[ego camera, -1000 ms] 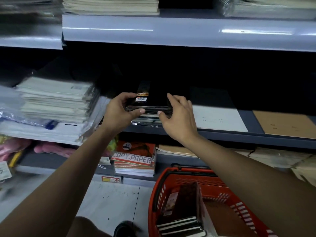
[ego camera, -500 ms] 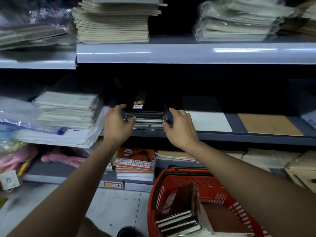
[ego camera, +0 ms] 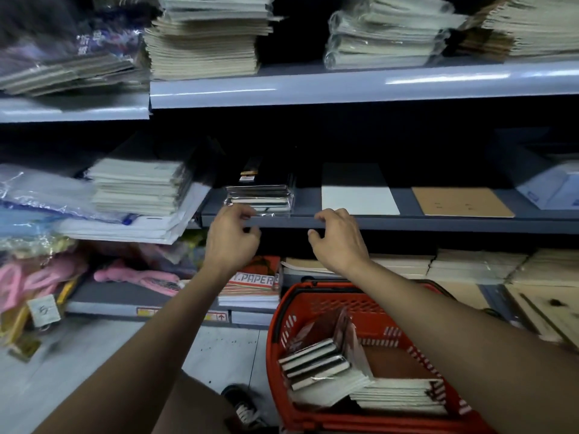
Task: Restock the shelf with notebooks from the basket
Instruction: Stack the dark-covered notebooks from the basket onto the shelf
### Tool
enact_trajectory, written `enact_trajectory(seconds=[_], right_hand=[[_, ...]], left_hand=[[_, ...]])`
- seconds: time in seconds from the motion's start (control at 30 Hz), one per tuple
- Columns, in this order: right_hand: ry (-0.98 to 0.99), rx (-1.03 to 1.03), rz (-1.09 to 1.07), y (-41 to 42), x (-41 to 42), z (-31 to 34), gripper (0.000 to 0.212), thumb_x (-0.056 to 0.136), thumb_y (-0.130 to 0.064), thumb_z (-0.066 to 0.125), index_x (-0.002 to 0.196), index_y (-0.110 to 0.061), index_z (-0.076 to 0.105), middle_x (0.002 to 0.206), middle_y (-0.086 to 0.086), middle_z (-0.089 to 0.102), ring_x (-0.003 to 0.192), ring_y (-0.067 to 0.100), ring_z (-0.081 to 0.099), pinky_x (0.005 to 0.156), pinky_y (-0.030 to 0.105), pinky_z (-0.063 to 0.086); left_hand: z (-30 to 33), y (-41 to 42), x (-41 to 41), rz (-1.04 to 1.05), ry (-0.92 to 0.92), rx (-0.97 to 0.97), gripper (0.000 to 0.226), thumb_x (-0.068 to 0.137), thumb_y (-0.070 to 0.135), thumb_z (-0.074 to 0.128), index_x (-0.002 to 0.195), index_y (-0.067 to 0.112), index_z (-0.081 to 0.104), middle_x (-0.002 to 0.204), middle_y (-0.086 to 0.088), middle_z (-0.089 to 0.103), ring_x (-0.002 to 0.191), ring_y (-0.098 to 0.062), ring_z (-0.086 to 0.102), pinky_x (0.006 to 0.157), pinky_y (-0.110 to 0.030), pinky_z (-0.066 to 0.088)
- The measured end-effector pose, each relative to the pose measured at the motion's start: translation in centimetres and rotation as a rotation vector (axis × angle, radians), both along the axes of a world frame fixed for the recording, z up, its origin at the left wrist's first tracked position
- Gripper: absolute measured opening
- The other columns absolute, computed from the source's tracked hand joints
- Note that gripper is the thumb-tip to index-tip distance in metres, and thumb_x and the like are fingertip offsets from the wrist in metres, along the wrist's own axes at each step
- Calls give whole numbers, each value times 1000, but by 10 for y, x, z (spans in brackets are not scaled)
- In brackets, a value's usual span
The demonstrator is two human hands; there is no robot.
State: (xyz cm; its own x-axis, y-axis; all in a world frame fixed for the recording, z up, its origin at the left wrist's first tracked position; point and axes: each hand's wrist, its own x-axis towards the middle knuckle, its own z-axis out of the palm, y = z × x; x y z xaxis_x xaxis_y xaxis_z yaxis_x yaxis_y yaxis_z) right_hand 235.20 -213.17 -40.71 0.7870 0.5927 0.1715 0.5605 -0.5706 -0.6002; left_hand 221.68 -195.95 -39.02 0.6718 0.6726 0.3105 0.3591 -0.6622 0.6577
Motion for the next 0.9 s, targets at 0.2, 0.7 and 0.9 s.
enact_trajectory(seconds=[0.2, 0.7, 0.9], right_hand=[[141, -151, -68, -34, -12, -48, 42, 96, -35, 62, 133, -16, 62, 129, 13, 56, 125, 34, 53, 104, 40, 49], [736, -264, -262, -46, -13, -167, 33, 93, -47, 68, 91, -15, 76, 89, 1, 75, 71, 13, 65, 66, 23, 46], [841, -325, -346, -32, -12, -186, 45, 70, -40, 74, 111, -22, 72, 96, -3, 76, 80, 16, 72, 68, 24, 59]], left_hand=[[-71, -39, 1, -72, 204, -273, 27, 76, 26, 53, 99, 26, 68, 92, 5, 69, 89, -21, 68, 79, -33, 56], [-186, -82, 23, -96, 516, -929, 15, 101, 13, 58, 89, 13, 67, 88, -11, 64, 66, -14, 55, 49, -14, 43], [-226, -71, 37, -88, 667, -1075, 51, 85, 56, 61, 120, 21, 72, 115, -4, 76, 104, -24, 71, 103, -43, 53]])
